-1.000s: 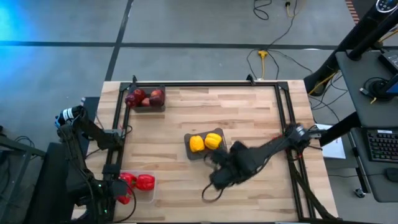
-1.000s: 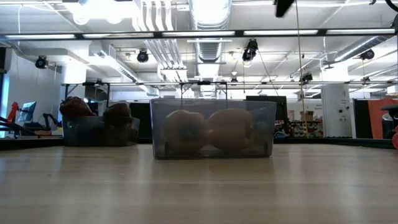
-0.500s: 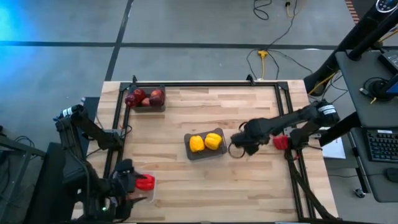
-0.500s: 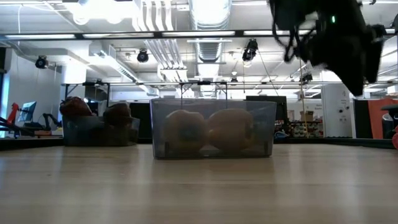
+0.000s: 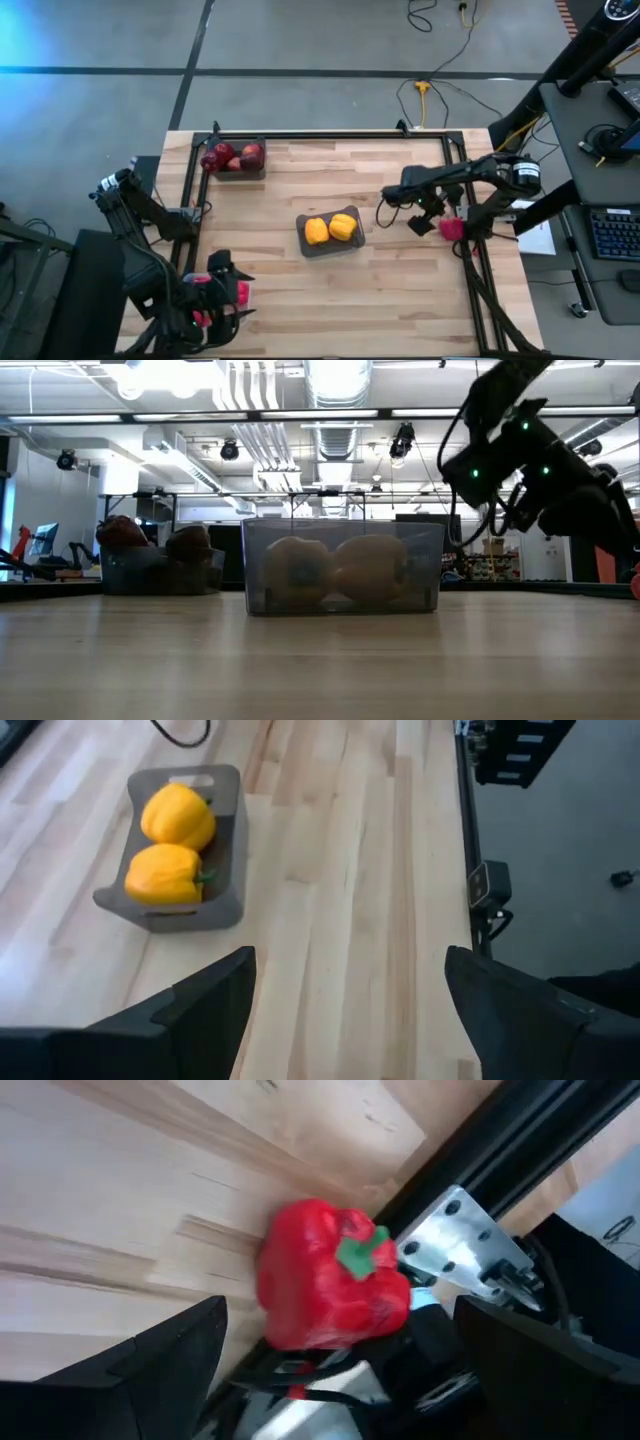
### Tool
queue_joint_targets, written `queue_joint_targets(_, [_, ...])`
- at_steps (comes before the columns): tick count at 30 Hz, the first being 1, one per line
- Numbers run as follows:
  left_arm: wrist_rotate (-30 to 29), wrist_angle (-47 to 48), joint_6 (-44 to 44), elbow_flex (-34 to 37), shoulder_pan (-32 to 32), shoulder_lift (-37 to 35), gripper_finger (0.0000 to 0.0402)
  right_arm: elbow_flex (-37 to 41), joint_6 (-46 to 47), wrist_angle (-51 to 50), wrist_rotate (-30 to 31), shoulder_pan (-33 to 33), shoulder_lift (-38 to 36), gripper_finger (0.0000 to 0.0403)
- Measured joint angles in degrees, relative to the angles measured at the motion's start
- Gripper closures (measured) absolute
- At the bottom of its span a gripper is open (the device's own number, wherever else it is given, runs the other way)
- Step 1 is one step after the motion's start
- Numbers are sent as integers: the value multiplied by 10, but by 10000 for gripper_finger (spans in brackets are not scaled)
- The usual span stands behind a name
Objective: Sort produce into baskets
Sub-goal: Put the red bell pepper into the transparent bin
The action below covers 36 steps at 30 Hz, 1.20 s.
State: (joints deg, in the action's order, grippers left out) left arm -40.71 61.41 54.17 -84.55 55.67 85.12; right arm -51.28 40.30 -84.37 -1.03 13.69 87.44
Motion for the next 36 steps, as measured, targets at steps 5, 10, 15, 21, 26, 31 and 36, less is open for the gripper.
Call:
queue_joint_targets(5, [23,-8,22,5,-14,0,96,45,-80,33,-20,69,10,21])
queue_joint_targets(10, [24,-23,27,7,-19,0,96,46,-145,27,-40,115,60,21])
queue_joint_targets(15, [29,-23,43,8,-19,0,96,51,-202,20,-44,125,130,21])
queue_joint_targets(21, [66,-21,64,10,-16,0,96,47,-273,20,-69,110,195,25])
queue_joint_targets(26, [78,-13,86,10,-1,1,96,48,-299,58,-102,81,203,46])
queue_joint_targets(31, [78,-2,104,10,11,1,96,45,-286,72,-109,52,192,96])
queue_joint_targets(36, [75,0,83,10,11,-4,97,29,-246,64,-110,18,144,147])
